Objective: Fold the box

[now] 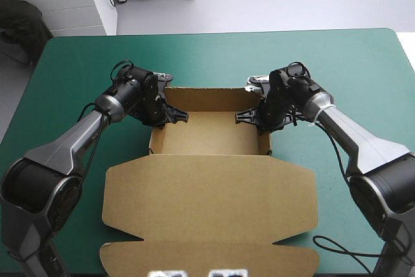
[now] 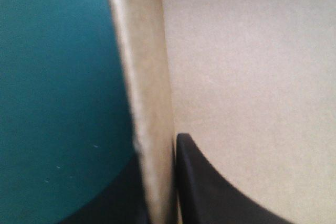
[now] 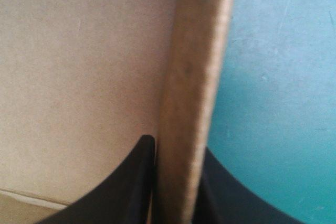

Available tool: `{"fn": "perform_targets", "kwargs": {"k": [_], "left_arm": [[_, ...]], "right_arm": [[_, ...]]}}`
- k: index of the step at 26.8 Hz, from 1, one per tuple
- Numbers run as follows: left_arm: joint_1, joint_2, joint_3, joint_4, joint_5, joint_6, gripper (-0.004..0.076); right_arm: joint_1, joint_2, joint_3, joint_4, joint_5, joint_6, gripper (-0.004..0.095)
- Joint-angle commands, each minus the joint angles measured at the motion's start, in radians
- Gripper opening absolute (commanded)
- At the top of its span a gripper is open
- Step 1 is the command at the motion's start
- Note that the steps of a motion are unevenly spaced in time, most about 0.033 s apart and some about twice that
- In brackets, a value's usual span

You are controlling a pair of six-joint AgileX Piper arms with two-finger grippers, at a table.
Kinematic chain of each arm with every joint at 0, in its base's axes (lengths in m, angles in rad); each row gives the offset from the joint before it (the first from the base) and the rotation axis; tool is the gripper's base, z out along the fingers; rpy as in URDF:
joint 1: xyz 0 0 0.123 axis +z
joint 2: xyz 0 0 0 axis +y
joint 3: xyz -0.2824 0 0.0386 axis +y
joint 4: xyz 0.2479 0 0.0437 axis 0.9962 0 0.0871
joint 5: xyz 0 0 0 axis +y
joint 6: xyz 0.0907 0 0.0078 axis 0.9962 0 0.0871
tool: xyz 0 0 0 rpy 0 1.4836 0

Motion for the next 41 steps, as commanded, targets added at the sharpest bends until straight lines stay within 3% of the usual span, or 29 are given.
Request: {"fn": "perform_targets", "kwargs": {"k": [1,7,11,19,25,32,36,38,40,41], "left_arm": [[-0.005,-0.020,-0.014,-0.031,-0.011,0.024,0.0167],[-0.005,-0.020,-0.014,-0.040,-0.011,0.024,0.0412],[-0.005,-0.020,-0.014,-0.038,-0.005,0.024,0.0465],[-0.005,-0.020,-0.096,-0.038,0.084,0.024,0.0465],[-0.005,-0.020,-0.252,0.021,0.206,0.024,0.0464],[-0.005,-0.082,-0.366,0.055,0.204,0.024,0.0459],[-0.005,-0.198,-0.377,0.136,0.204,0.095,0.0456],[-0.005,-0.279,-0.377,0.134,0.205,0.095,0.0412],[-0.005,-0.359,-0.363,0.134,0.205,0.105,0.0286],[-0.005,-0.408,-0.345,0.136,0.205,0.136,0.0186]], "right_arm": [[0.005,-0.052,-0.030,0.014,-0.024,-0.012,0.0347],[0.005,-0.052,-0.030,-0.017,-0.018,0.020,0.0370],[0.005,-0.052,-0.034,-0.025,-0.012,0.020,0.0379],[0.005,-0.052,-0.149,-0.045,0.029,0.020,0.0410],[0.005,-0.052,-0.281,-0.154,0.153,0.020,0.0410],[0.005,-0.085,-0.384,-0.116,0.153,-0.043,0.0410],[0.005,-0.124,-0.394,-0.116,0.153,-0.033,0.0396],[0.005,-0.130,-0.388,-0.118,0.153,-0.023,0.0396],[0.005,-0.130,-0.378,-0.124,0.153,-0.021,0.0395],[0.003,-0.128,-0.378,-0.124,0.153,-0.012,0.0395]]}}
